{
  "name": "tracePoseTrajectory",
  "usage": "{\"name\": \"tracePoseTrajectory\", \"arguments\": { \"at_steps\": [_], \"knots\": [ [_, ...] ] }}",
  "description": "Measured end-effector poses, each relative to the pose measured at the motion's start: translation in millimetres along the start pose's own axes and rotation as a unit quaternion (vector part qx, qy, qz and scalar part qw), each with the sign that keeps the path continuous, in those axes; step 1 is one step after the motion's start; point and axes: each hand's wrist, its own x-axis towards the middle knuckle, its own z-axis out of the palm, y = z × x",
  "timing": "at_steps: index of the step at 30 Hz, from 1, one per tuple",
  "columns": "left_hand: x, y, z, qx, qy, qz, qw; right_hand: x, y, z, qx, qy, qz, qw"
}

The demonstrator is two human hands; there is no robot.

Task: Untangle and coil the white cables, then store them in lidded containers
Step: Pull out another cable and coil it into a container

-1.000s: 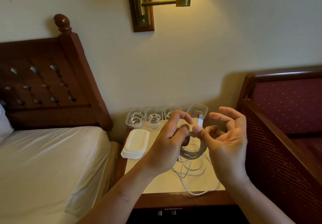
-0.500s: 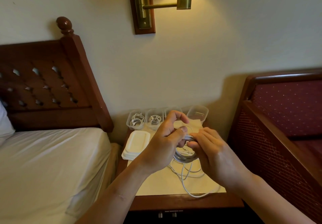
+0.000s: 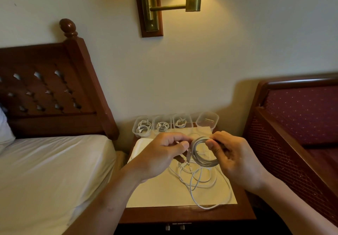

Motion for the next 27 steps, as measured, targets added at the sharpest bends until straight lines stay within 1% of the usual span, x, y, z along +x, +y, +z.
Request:
{"name": "tracePoseTrajectory", "arguments": {
  "at_steps": [3, 7, 11, 12, 13, 15, 17, 18, 20, 23, 25, 27],
  "knots": [
    [-0.1, -1.7, -3.8, 0.049, 0.037, -0.016, 0.998, 1.8, 0.2, -0.1, -0.023, 0.007, -0.011, 1.000],
    [1.4, 3.6, -5.2, 0.077, 0.037, -0.021, 0.996, 5.9, -0.5, 0.6, -0.043, 0.014, -0.026, 0.999],
    [3.5, 9.4, -11.4, 0.078, 0.033, -0.044, 0.995, 5.3, 6.2, 2.8, -0.106, 0.002, -0.048, 0.993],
    [3.9, 11.8, -13.1, 0.047, 0.035, -0.063, 0.996, 5.2, 8.4, 3.6, -0.133, -0.001, -0.056, 0.990],
    [4.3, 14.4, -13.6, -0.007, 0.040, -0.091, 0.995, 5.4, 10.4, 4.5, -0.158, -0.002, -0.060, 0.986],
    [4.0, 18.2, -8.3, -0.142, 0.051, -0.150, 0.977, 7.1, 11.9, 6.2, -0.193, 0.002, -0.056, 0.980],
    [2.9, 13.7, 5.5, -0.236, 0.069, -0.170, 0.954, 9.7, 10.4, 8.8, -0.198, 0.008, -0.035, 0.980],
    [2.8, 8.7, 14.3, -0.263, 0.090, -0.167, 0.946, 11.3, 8.7, 10.1, -0.189, 0.011, -0.022, 0.982],
    [3.5, -0.1, 31.4, -0.257, 0.169, -0.136, 0.942, 14.1, 4.8, 13.1, -0.143, 0.018, 0.009, 0.989],
    [3.0, -8.2, 49.1, -0.200, 0.288, -0.023, 0.936, 17.0, -0.7, 13.7, -0.009, 0.004, 0.077, 0.997],
    [2.4, -12.4, 54.7, -0.140, 0.329, 0.061, 0.932, 17.4, -5.5, 10.7, 0.035, -0.005, 0.095, 0.995],
    [1.8, -17.0, 57.9, -0.045, 0.351, 0.123, 0.927, 17.1, -9.6, 8.4, 0.050, -0.015, 0.098, 0.994]
  ]
}}
